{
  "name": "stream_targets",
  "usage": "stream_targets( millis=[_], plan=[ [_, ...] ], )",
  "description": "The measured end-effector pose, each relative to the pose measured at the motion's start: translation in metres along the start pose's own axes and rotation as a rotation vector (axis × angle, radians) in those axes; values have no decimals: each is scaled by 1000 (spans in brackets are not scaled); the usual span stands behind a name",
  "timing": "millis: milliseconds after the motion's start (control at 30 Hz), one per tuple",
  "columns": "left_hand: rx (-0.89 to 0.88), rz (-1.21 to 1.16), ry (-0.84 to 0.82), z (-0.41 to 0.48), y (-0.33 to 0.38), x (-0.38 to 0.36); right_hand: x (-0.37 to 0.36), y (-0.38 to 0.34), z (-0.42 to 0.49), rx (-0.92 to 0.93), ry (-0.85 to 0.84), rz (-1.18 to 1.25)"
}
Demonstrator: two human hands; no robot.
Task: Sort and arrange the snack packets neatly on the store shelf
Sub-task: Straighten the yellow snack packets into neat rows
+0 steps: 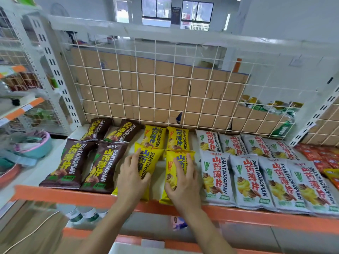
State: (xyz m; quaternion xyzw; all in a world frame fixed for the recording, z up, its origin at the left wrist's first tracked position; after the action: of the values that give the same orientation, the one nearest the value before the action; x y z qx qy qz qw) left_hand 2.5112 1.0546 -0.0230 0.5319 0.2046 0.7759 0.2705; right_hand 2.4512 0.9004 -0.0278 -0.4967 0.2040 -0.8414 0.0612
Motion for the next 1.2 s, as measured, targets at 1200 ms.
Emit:
stream_targets(
  millis=[1200],
  plan=[
    [-519, 255, -567, 97, 74, -75, -11, -6, -18, -208, -166, -120]
  ],
)
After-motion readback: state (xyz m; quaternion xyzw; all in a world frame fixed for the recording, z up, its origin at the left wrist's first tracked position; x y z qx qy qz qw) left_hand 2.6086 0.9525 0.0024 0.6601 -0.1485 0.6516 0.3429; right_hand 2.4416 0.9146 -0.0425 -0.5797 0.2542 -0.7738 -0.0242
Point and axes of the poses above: each hand's wrist, its own z-axis towards the middle knuckle, its own x-axis out of the back of the hand, y = z × x, the point moved 5 cm from there along z, towards the middle knuckle, and after that the axes turned 6 degrees about y, right-handed, at the moved point
